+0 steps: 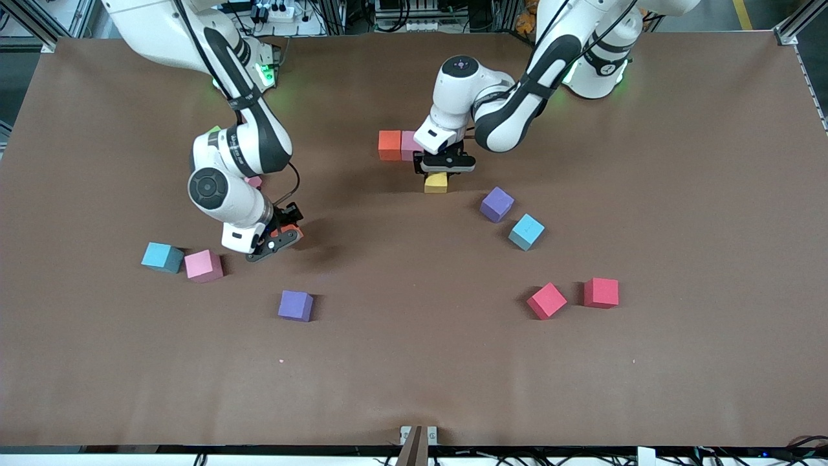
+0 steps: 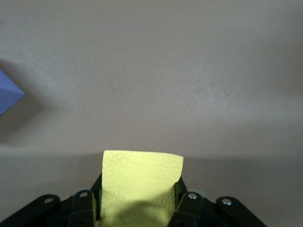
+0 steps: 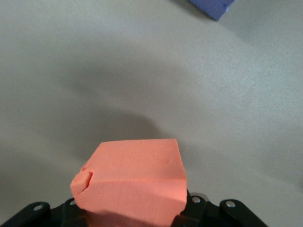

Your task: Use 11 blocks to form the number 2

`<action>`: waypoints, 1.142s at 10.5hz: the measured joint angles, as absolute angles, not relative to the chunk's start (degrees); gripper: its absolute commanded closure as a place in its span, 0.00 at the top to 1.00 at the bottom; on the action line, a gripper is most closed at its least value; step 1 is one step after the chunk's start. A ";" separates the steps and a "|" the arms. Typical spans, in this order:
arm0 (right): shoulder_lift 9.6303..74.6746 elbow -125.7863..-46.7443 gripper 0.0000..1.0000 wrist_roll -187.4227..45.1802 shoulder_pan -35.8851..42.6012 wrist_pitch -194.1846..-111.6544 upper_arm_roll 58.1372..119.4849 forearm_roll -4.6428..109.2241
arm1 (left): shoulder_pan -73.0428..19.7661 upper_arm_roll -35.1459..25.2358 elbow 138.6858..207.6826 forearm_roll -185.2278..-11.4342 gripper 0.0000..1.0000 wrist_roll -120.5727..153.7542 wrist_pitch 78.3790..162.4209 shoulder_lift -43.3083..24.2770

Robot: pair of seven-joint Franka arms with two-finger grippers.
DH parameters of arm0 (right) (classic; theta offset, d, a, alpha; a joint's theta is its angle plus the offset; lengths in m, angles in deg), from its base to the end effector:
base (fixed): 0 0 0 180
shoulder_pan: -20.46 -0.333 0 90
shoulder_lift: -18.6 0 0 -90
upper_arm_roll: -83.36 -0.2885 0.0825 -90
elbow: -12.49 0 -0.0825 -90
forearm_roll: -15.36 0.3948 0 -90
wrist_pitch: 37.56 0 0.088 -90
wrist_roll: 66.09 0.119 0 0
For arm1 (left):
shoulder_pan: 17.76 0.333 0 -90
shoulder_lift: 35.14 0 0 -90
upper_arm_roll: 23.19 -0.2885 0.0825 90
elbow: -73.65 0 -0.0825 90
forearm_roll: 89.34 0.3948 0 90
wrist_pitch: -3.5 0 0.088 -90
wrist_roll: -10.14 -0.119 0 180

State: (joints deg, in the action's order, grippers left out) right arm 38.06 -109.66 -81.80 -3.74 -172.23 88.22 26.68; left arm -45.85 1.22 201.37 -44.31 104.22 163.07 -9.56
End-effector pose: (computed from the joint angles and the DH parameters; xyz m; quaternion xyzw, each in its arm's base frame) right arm 0.5247 0.1875 0.1914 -0.9698 -0.2309 0.0604 0.0498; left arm 0.3014 -0.4603 0.1553 0.9918 0.0307 0.1023 0.0698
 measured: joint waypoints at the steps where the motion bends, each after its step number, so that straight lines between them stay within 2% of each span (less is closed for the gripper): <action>1: 37.93 -109.49 0.21 -80.81 -4.30 -172.06 88.13 28.00 | -45.90 1.24 201.44 -44.31 0.15 104.22 163.08 -9.58; 5: 37.91 -108.55 0.22 -74.66 -7.15 -171.34 88.04 28.73 | -46.26 1.26 201.48 -44.30 0.15 104.80 163.08 -9.60; 12: 37.89 -108.24 0.22 -72.22 -7.55 -170.84 88.04 28.85 | -47.07 2.00 202.86 -44.30 0.17 106.28 163.13 -10.24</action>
State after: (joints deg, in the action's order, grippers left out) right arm 37.89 -108.24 -72.22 -7.55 -170.84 88.04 28.85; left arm -47.07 2.00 202.86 -44.30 106.28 163.13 -10.24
